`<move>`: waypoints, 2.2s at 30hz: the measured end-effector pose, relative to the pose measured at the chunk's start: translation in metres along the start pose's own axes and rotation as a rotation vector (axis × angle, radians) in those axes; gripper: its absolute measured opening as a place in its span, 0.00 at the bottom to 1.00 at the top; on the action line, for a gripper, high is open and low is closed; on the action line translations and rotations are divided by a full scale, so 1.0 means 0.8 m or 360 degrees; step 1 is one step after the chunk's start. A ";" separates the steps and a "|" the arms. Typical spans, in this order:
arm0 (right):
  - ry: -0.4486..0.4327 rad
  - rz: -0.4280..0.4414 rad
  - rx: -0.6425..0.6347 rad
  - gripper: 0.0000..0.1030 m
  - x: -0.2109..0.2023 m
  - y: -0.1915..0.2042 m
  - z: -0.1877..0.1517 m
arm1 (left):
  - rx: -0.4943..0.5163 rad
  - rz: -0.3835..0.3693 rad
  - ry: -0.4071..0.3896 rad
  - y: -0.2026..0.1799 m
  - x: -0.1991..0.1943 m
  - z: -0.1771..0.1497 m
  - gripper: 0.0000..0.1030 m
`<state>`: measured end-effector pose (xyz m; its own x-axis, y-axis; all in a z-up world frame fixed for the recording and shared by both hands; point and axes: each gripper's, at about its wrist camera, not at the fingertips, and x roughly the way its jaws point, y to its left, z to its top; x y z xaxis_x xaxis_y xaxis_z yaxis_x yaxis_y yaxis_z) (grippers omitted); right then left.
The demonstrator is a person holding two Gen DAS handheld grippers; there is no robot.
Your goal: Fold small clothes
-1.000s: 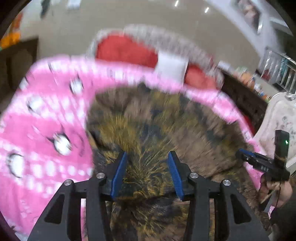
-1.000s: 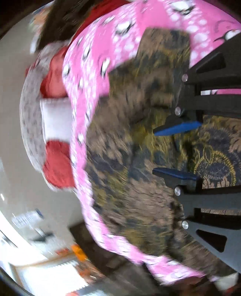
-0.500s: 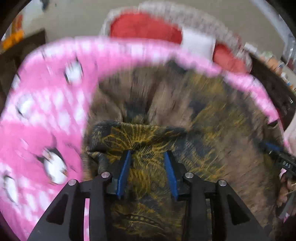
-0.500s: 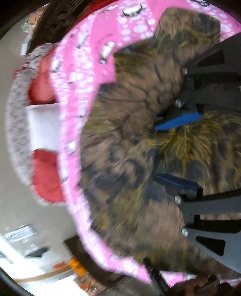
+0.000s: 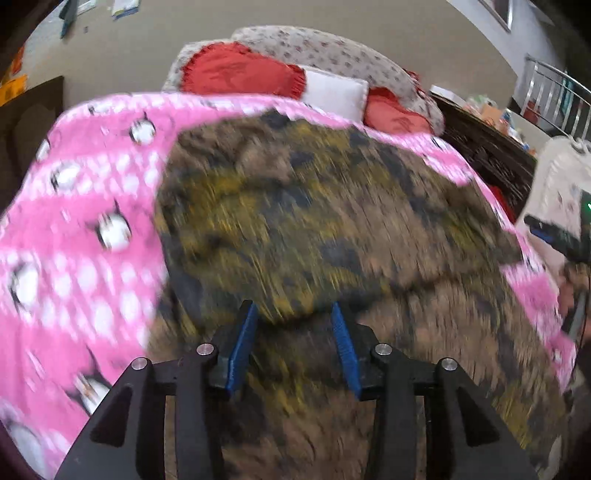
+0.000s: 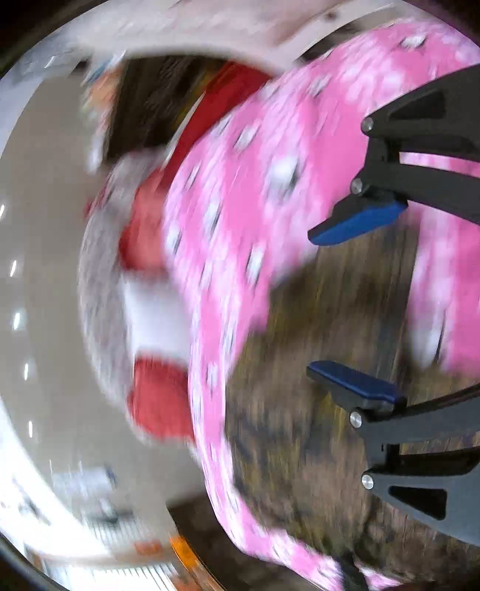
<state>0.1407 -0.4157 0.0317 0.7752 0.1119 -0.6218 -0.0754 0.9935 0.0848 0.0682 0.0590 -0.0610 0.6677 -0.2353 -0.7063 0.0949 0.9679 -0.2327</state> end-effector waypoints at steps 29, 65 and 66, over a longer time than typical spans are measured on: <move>-0.0475 0.0966 0.1446 0.05 -0.089 -0.149 0.027 | -0.0181 -0.0202 -0.0009 0.026 0.005 -0.017 0.26; 0.0387 0.0963 0.0198 0.56 0.059 0.229 -0.123 | -0.1139 -0.0989 0.0402 -0.022 0.150 0.080 0.00; 0.0384 0.0970 0.0204 0.57 0.062 0.230 -0.121 | -0.1118 -0.0945 0.0424 -0.026 0.147 0.082 0.00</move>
<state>0.1044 -0.2257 -0.0589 0.4542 0.6684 -0.5890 -0.3684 0.7429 0.5588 0.1931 0.0169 -0.0956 0.4549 -0.7669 -0.4527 -0.1583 0.4306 -0.8886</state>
